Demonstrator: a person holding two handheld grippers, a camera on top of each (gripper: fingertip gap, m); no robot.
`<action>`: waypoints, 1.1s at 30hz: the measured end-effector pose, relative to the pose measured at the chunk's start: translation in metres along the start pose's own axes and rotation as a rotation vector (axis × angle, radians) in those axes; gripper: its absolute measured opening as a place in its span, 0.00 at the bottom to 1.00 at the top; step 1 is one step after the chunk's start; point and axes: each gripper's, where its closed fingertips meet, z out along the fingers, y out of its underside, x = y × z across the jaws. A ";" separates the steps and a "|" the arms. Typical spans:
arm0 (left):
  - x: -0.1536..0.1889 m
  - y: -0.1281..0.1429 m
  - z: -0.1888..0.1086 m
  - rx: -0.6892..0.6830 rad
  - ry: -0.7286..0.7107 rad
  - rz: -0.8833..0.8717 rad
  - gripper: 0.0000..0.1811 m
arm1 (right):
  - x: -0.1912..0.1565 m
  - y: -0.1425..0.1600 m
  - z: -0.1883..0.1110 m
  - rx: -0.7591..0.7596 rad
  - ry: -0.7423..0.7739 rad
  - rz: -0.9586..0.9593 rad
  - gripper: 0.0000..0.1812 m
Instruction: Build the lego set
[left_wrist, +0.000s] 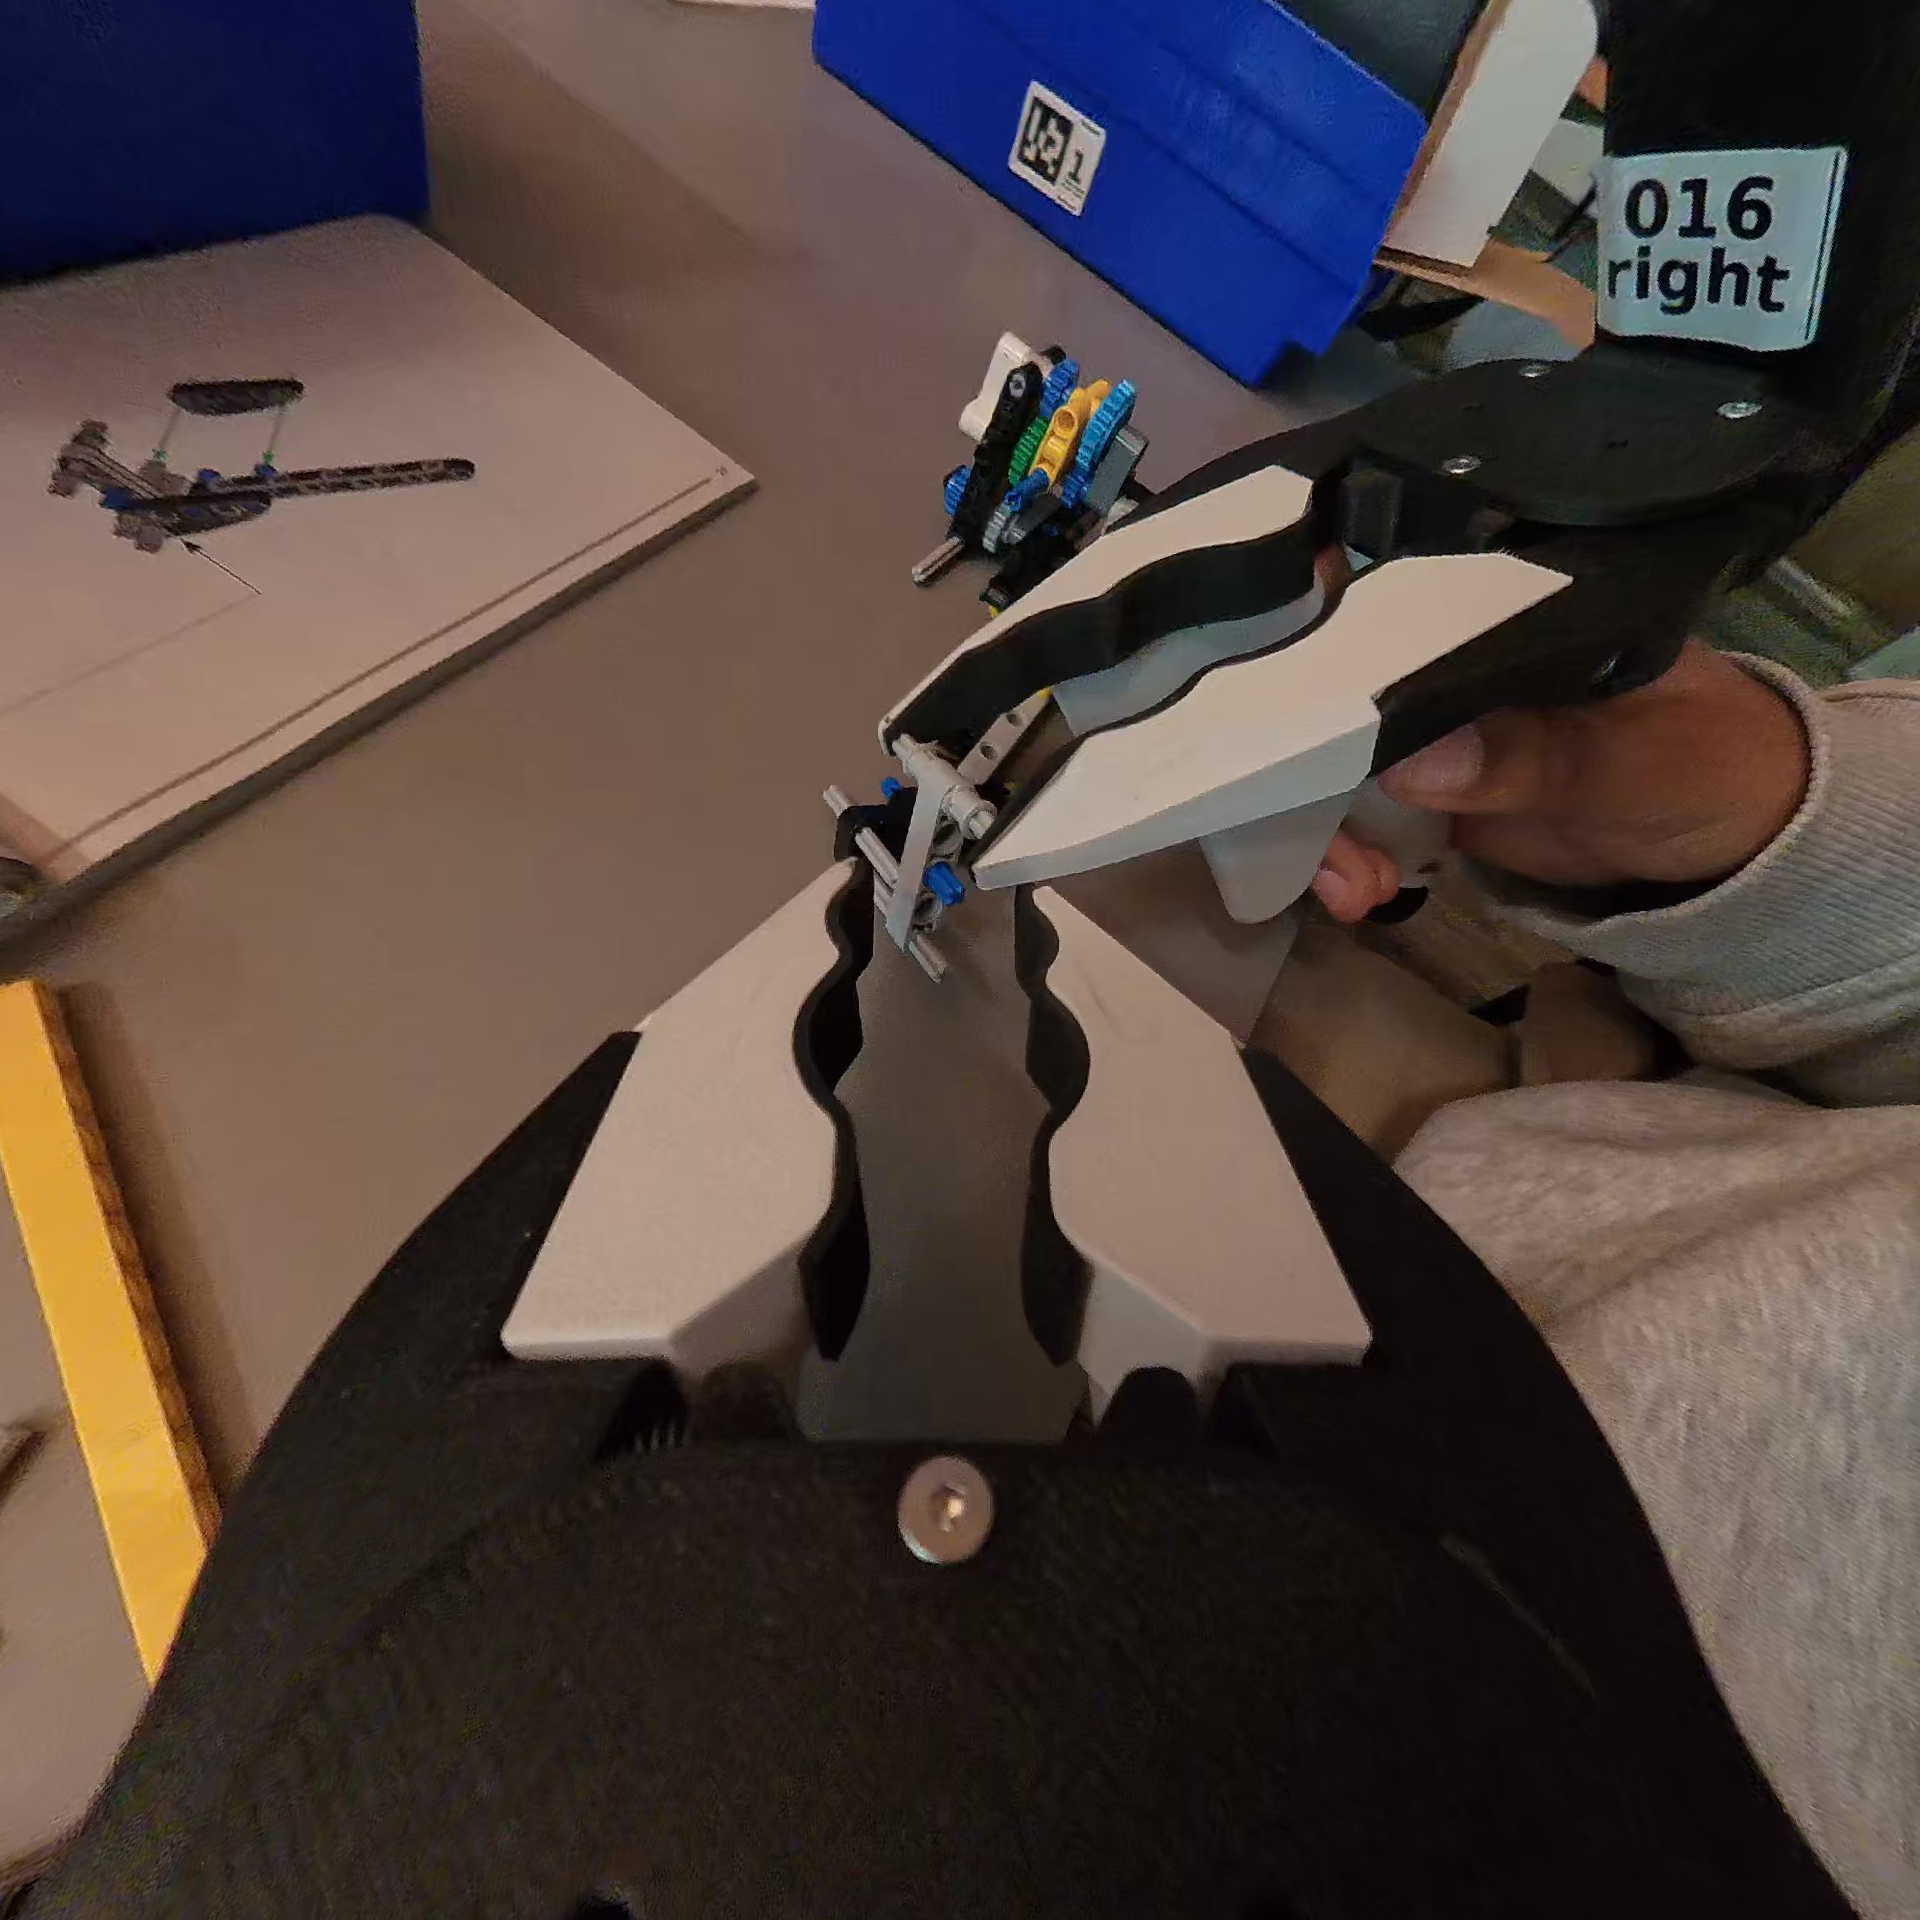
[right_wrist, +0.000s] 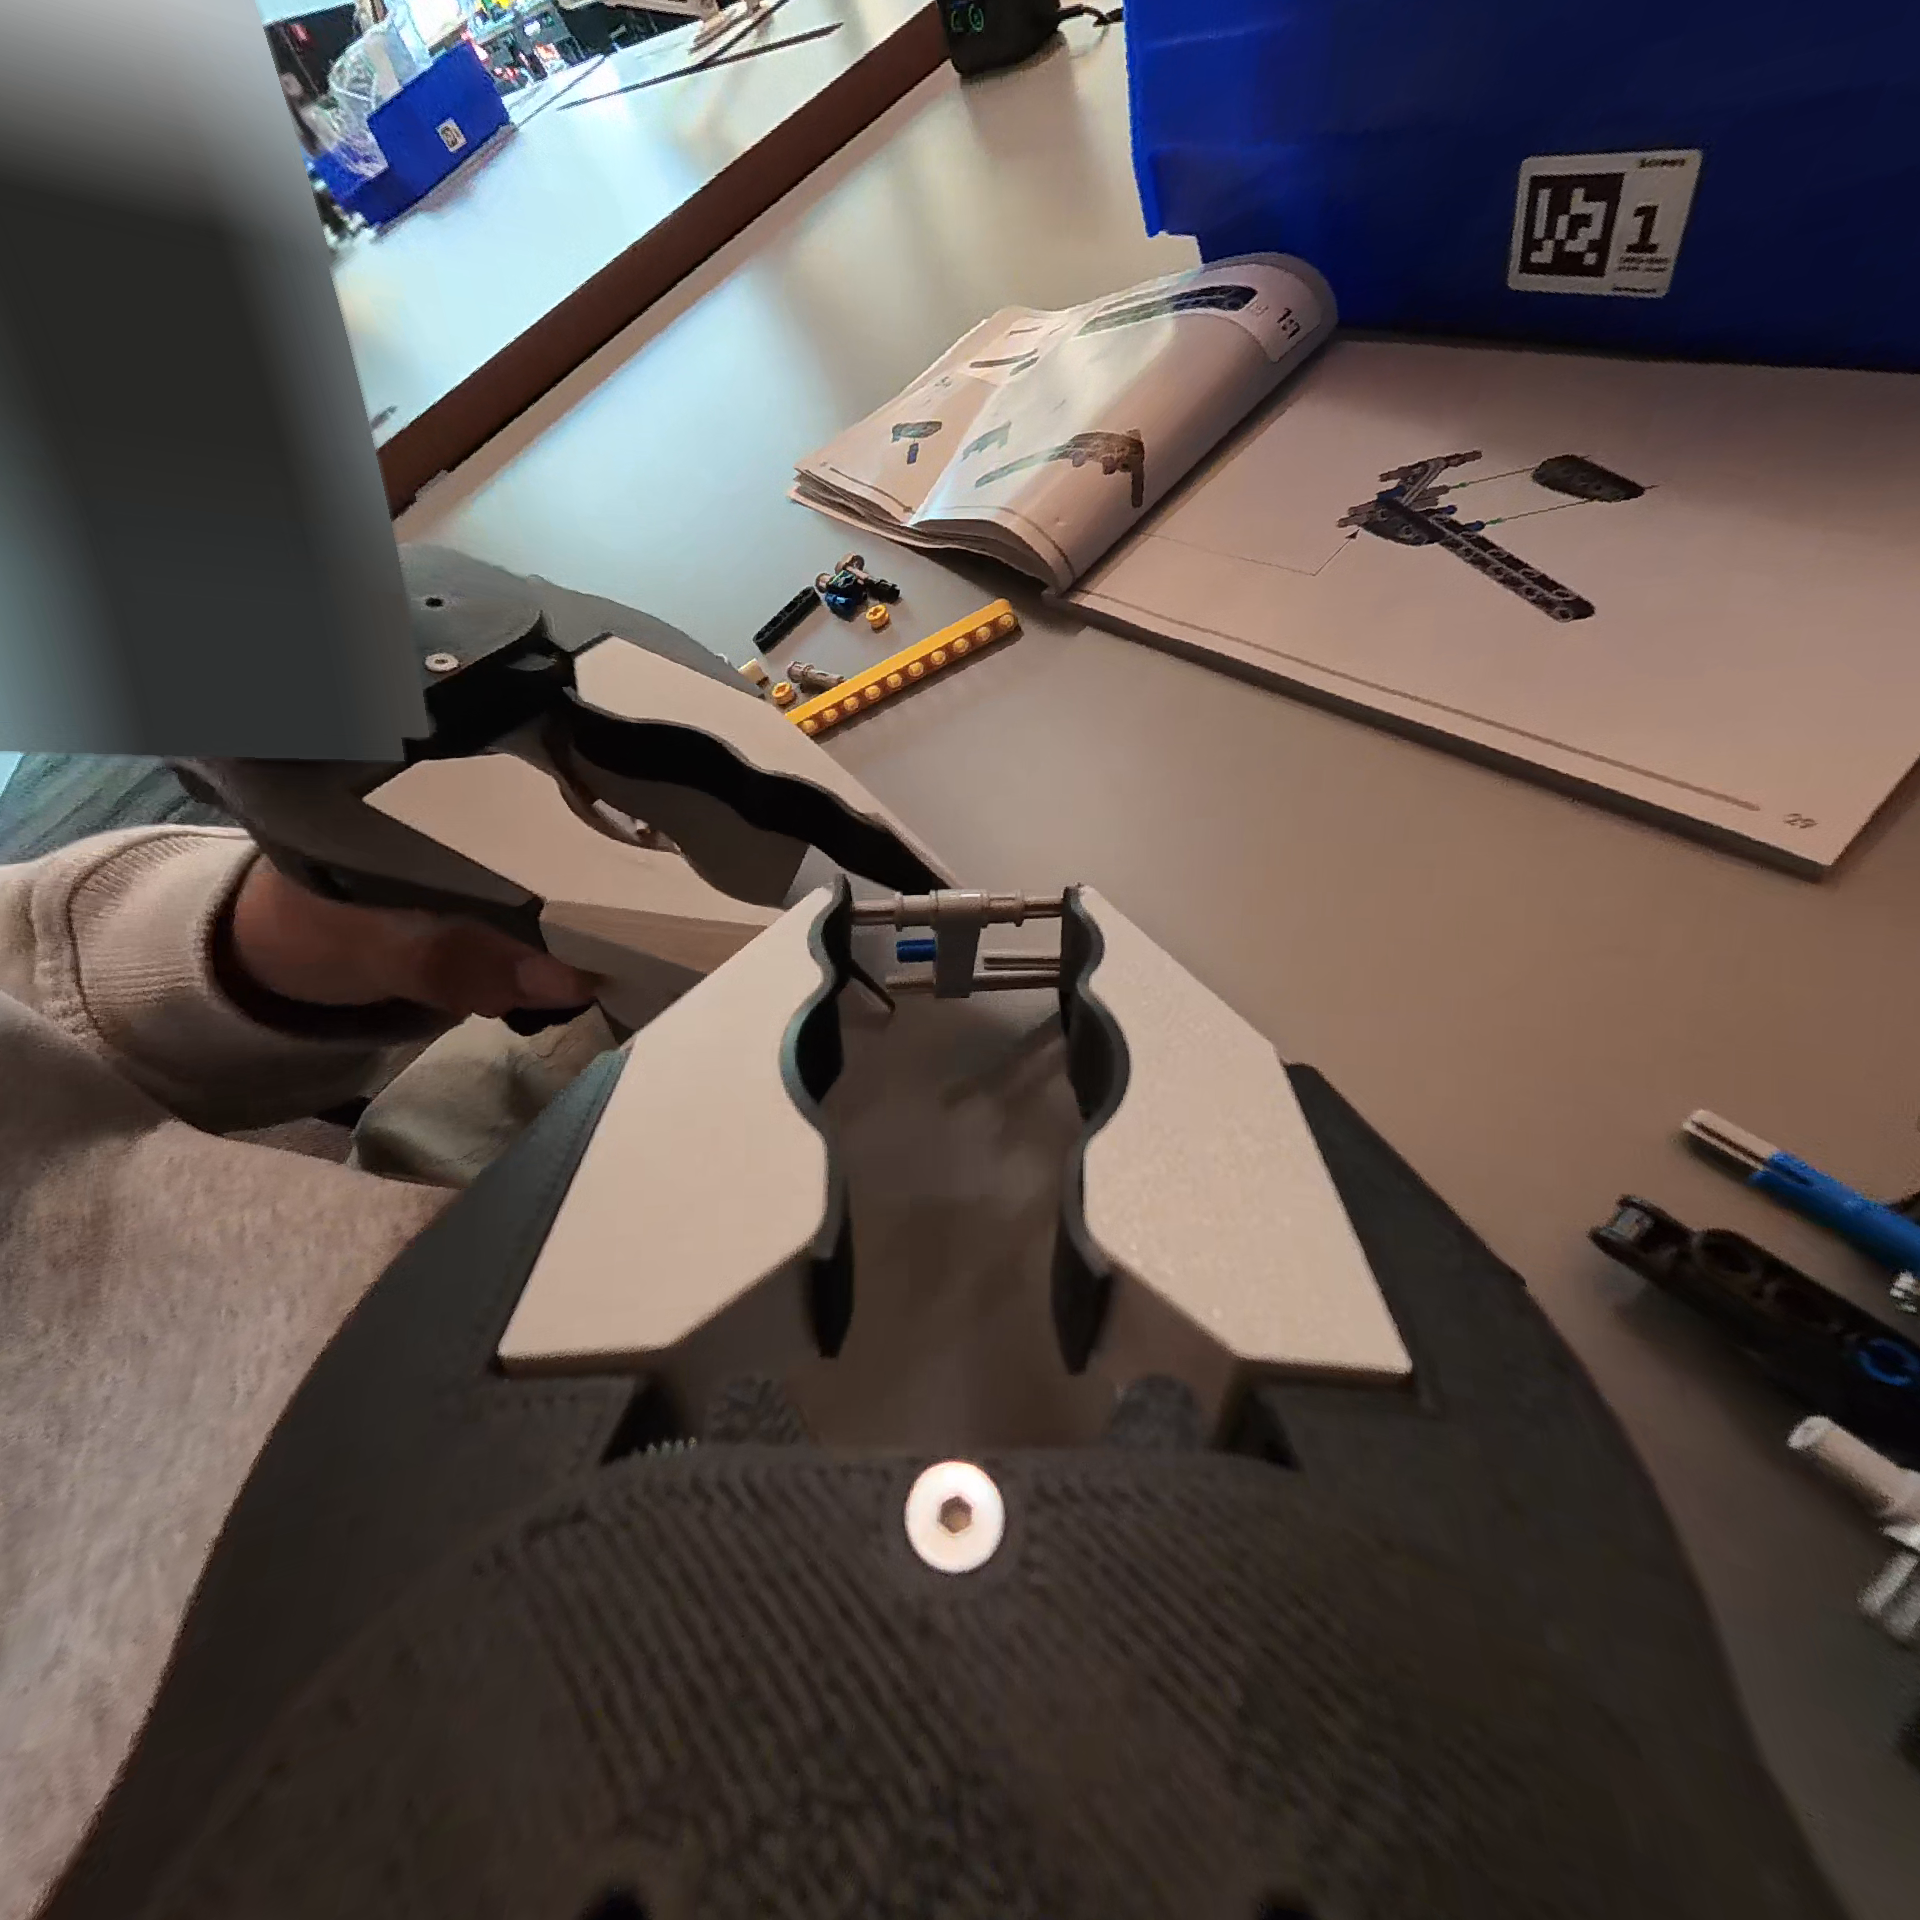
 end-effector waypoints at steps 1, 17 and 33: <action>0.000 -0.001 0.000 0.008 -0.016 0.014 0.13 | 0.000 0.000 0.000 0.002 -0.004 0.008 0.22; 0.004 -0.010 -0.002 0.095 -0.157 0.164 0.07 | -0.010 -0.006 -0.002 -0.006 -0.063 0.107 0.22; 0.011 -0.020 -0.018 0.181 -0.274 0.339 0.03 | -0.029 -0.015 -0.009 0.037 -0.053 0.032 0.22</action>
